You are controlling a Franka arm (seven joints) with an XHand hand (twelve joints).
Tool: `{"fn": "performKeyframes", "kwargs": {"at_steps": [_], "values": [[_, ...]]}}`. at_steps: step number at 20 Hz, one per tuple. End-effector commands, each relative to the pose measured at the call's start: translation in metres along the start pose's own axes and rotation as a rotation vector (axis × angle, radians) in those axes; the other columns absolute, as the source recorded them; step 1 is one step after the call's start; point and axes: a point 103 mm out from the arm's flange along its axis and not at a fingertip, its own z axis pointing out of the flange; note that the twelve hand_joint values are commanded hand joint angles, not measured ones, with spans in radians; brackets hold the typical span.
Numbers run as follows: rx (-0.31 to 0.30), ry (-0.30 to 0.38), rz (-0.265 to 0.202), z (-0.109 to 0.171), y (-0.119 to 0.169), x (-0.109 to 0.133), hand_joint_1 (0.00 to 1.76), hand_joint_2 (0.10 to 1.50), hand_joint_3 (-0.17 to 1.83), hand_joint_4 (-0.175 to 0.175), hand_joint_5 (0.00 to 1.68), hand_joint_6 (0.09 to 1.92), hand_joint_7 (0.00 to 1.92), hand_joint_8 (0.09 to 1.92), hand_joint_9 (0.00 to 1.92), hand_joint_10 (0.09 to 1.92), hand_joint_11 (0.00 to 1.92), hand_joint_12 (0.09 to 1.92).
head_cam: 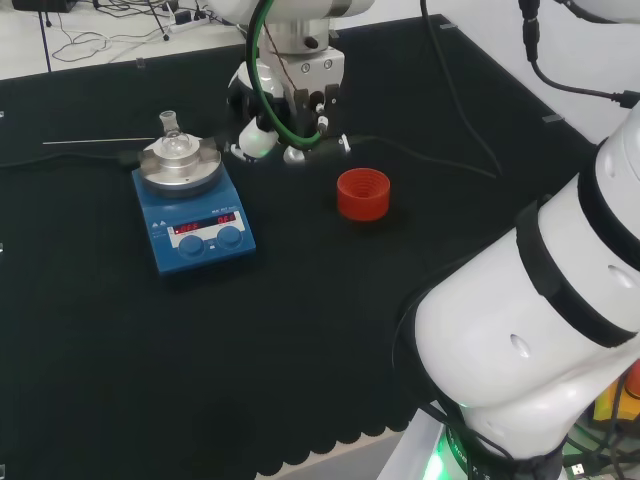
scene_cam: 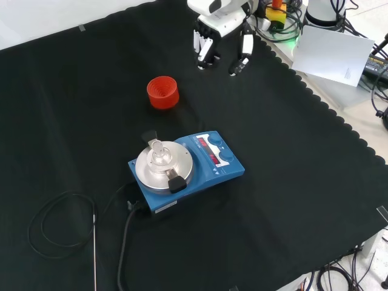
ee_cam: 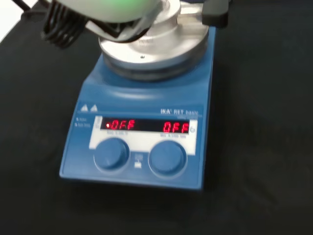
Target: Turn on the heater.
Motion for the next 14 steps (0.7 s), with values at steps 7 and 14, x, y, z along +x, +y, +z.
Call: {"fn": "performKeyframes", "kwargs": {"at_steps": [7,14], "values": [[0.199,-0.107,0.024,0.018,-0.010,0.011,1.08,0.66,0.67,-0.101,0.40,0.37,1.47,1.22,1.61,1.04,1.73,1.06],[0.301,-0.131,0.000,0.023,-0.003,0.024,1.42,0.51,1.23,-0.070,0.41,0.37,1.54,1.61,1.62,1.45,1.55,1.45]]}}
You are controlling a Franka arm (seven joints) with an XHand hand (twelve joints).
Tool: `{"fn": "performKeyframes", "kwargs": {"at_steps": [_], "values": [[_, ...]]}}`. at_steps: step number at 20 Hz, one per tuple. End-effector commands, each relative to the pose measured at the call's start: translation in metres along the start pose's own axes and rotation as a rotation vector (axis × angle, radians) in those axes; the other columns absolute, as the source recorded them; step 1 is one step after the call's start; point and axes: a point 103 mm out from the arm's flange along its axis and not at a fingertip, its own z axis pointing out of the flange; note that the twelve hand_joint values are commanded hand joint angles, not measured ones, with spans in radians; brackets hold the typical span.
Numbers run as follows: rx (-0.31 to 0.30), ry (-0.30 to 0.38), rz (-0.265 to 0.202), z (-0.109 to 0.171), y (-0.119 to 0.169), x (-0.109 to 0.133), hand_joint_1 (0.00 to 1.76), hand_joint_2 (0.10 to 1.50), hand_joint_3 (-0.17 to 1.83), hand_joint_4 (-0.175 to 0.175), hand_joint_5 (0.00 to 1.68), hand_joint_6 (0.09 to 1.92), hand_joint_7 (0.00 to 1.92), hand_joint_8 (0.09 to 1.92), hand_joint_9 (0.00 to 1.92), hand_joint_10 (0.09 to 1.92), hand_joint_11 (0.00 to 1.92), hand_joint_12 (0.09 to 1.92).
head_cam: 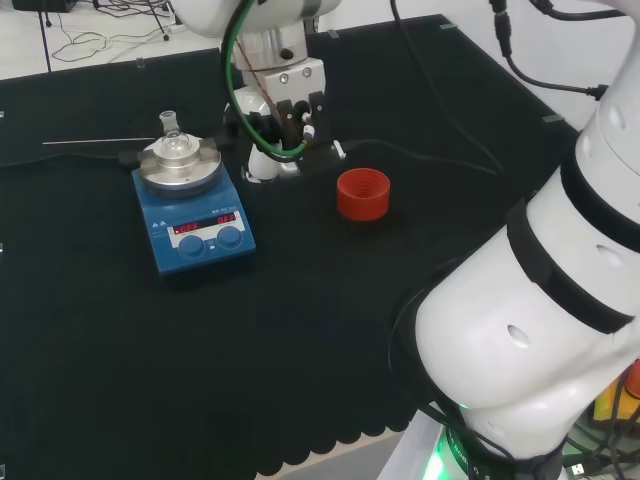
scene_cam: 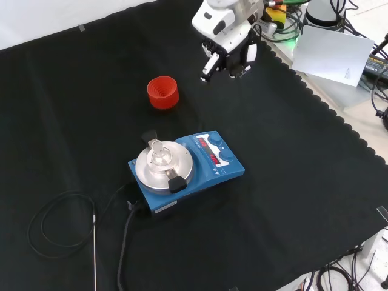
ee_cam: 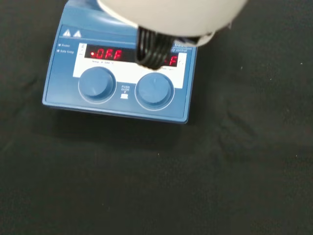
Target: Turn on the heater.
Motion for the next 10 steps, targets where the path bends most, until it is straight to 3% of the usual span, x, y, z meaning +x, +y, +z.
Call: {"fn": "performKeyframes", "kwargs": {"at_steps": [1,4,7,10], "values": [[0.122,-0.041,-0.026,0.007,0.005,0.013,1.43,0.50,1.25,-0.068,0.40,0.37,1.55,1.62,1.62,1.46,1.54,1.46],[0.158,-0.035,-0.025,0.018,0.012,0.029,1.44,0.49,1.28,-0.064,0.40,0.36,1.55,1.63,1.62,1.47,1.54,1.47],[0.241,-0.021,-0.040,0.024,0.014,0.021,1.45,0.49,1.31,-0.060,0.39,0.34,1.56,1.64,1.63,1.47,1.54,1.49],[0.287,-0.023,-0.051,0.028,0.015,0.016,1.46,0.48,1.33,-0.052,0.38,0.31,1.56,1.65,1.63,1.48,1.54,1.50]]}}
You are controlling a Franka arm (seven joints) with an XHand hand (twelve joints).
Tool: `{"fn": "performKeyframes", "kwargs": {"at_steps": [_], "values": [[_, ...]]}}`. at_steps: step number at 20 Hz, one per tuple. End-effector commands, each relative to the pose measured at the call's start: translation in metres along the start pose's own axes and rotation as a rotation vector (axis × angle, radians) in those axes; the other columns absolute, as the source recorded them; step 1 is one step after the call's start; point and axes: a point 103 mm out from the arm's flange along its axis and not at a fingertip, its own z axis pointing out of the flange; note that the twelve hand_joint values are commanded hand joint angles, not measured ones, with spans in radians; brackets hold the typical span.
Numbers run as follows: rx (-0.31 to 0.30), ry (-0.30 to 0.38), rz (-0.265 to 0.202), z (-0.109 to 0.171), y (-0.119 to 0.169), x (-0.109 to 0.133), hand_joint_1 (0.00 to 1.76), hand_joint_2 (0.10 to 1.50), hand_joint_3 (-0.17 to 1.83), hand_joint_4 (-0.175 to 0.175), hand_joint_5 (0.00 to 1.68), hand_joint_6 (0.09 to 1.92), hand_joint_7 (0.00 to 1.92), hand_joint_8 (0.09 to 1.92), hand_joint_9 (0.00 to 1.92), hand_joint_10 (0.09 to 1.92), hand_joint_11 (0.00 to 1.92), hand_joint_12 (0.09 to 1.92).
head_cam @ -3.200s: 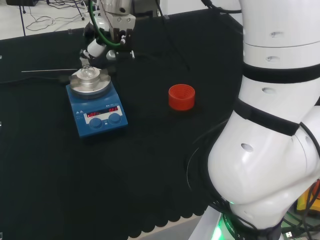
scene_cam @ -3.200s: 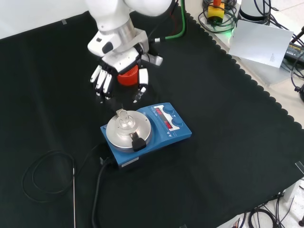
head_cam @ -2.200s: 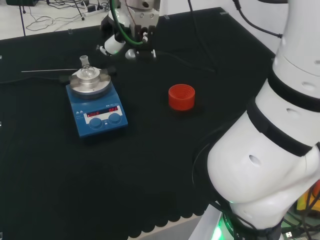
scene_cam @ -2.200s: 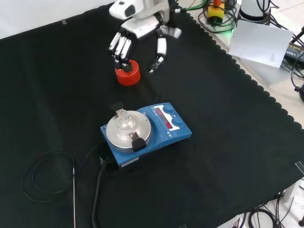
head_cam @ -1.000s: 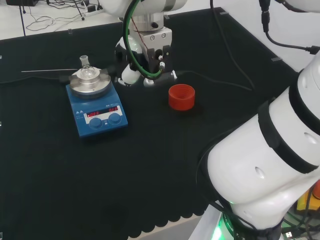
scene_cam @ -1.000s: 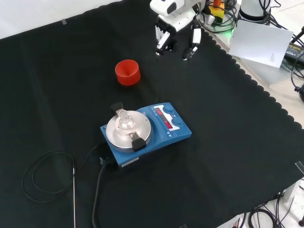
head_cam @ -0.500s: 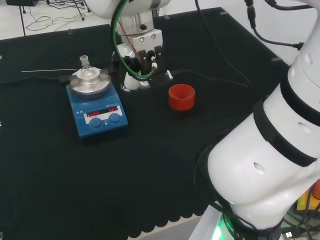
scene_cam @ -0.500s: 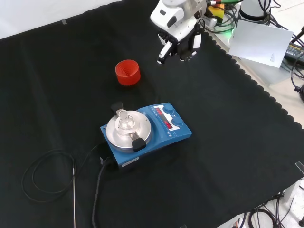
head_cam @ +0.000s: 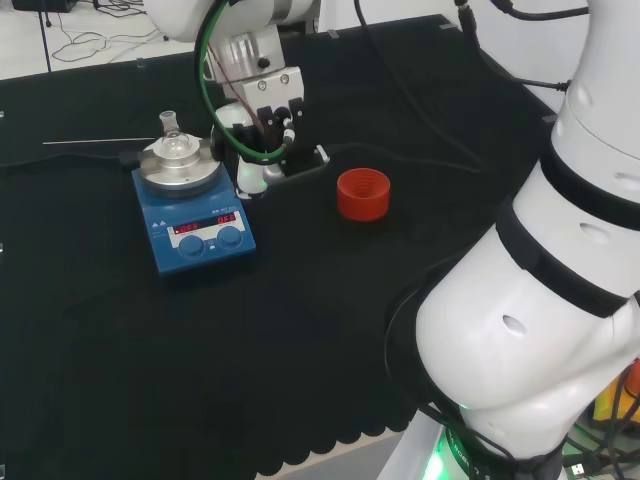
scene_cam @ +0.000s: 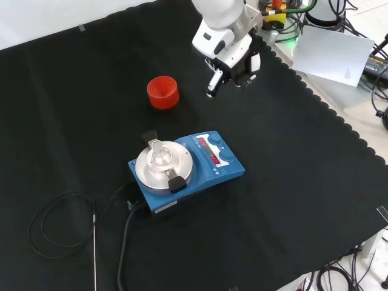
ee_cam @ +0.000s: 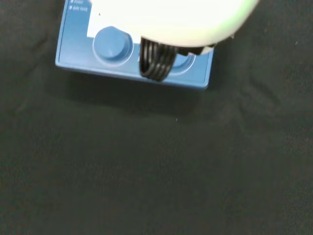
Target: Turn on the heater.
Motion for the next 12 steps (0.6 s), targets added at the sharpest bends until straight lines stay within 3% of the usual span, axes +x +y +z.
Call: {"fn": "performKeyframes", "kwargs": {"at_steps": [1,12], "values": [[0.174,-0.014,-0.025,0.012,0.009,-0.002,1.46,0.47,1.34,-0.049,0.37,0.30,1.57,1.65,1.64,1.48,1.54,1.50],[0.280,-0.039,-0.071,0.028,0.022,0.022,1.46,0.46,1.37,-0.022,0.34,0.24,1.58,1.67,1.64,1.49,1.54,1.51]]}}
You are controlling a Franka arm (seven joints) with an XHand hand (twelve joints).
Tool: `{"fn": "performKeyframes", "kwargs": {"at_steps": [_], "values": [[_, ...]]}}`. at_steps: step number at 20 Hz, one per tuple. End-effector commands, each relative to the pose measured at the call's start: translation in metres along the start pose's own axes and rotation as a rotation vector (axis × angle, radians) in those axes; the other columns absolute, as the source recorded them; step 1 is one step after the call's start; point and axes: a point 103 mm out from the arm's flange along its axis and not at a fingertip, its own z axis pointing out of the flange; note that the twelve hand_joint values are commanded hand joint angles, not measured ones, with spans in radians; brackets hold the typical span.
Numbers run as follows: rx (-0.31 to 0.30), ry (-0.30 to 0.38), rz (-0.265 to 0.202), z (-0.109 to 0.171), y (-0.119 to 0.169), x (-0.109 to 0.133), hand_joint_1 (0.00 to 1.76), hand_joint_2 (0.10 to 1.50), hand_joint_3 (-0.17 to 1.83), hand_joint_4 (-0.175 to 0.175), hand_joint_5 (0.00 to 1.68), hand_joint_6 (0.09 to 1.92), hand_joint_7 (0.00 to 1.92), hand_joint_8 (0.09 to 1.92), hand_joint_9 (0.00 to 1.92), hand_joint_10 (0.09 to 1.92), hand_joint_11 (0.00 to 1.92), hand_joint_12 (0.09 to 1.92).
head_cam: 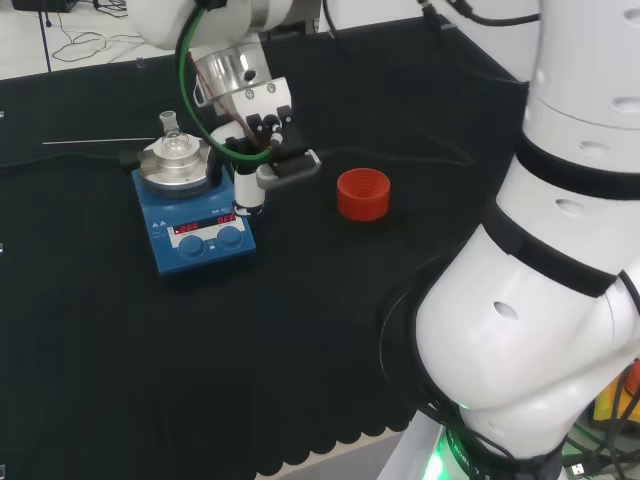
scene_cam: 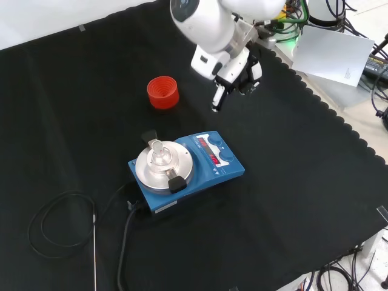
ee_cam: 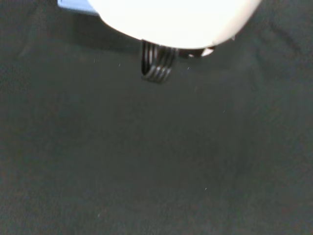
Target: Turn on the heater.
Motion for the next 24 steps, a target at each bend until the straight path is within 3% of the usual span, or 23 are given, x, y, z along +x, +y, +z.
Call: {"fn": "performKeyframes", "kwargs": {"at_steps": [1,24], "values": [[0.094,-0.035,-0.040,0.010,0.011,0.015,1.47,0.46,1.37,-0.020,0.34,0.23,1.58,1.67,1.64,1.49,1.54,1.51],[0.183,-0.092,-0.054,0.017,0.048,0.037,1.47,0.46,1.38,-0.011,0.36,0.17,1.58,1.67,1.64,1.49,1.54,1.51]]}}
